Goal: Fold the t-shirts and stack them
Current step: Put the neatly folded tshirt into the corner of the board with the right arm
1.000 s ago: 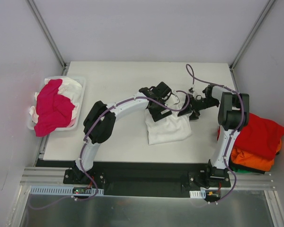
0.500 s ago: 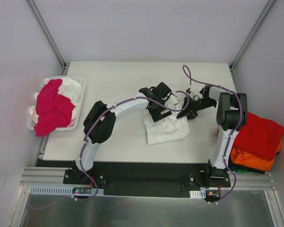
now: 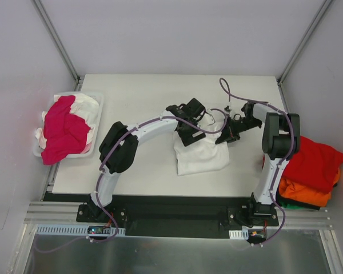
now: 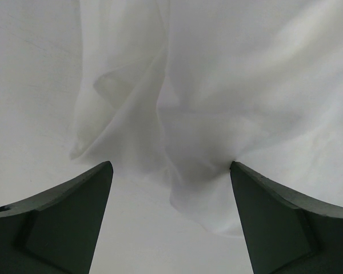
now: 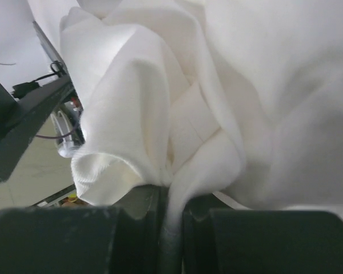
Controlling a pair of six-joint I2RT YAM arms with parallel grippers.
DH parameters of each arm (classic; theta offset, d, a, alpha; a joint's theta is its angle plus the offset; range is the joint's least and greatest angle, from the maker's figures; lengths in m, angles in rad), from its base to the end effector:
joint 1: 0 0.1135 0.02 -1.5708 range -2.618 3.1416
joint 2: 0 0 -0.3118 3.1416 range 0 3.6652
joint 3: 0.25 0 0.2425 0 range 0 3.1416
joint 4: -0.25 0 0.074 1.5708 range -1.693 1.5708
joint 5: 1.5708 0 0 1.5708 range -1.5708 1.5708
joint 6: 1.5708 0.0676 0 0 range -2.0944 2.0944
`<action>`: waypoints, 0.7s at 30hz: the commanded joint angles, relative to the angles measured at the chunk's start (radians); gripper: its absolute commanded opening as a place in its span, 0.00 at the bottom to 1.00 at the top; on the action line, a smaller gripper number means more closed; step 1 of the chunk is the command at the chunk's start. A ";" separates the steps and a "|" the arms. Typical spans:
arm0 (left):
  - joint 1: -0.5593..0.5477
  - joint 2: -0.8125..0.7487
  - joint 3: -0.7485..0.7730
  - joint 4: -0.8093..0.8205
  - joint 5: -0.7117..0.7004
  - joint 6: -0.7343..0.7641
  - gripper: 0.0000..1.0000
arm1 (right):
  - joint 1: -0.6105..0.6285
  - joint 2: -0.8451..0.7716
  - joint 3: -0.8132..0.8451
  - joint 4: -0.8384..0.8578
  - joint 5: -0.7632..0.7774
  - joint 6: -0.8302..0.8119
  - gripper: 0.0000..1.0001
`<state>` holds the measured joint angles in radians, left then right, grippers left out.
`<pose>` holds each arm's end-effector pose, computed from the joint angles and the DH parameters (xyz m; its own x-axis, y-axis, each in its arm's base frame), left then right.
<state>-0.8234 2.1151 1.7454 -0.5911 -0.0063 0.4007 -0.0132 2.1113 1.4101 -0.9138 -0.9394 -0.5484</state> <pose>0.3424 -0.3689 0.2352 -0.2279 0.8197 -0.5255 0.8904 0.3938 0.2282 0.3943 0.0494 0.1613 -0.8751 -0.2962 -0.3827 -0.4837 0.5102 0.7112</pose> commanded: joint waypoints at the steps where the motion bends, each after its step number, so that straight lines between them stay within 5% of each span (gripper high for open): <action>1: 0.041 -0.078 -0.001 -0.021 -0.024 0.009 0.84 | 0.007 -0.175 0.061 -0.074 0.112 0.011 0.01; 11: 0.110 -0.061 0.057 -0.018 -0.041 0.024 0.84 | 0.007 -0.373 0.148 -0.161 0.419 0.039 0.01; 21: 0.115 -0.079 0.033 -0.012 -0.018 0.024 0.84 | -0.040 -0.441 0.150 -0.250 0.531 0.024 0.01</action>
<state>-0.7013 2.0987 1.7702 -0.5915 -0.0341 0.4114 -0.0177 1.7340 1.5318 -1.0786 -0.4675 -0.5240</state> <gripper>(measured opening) 0.843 0.112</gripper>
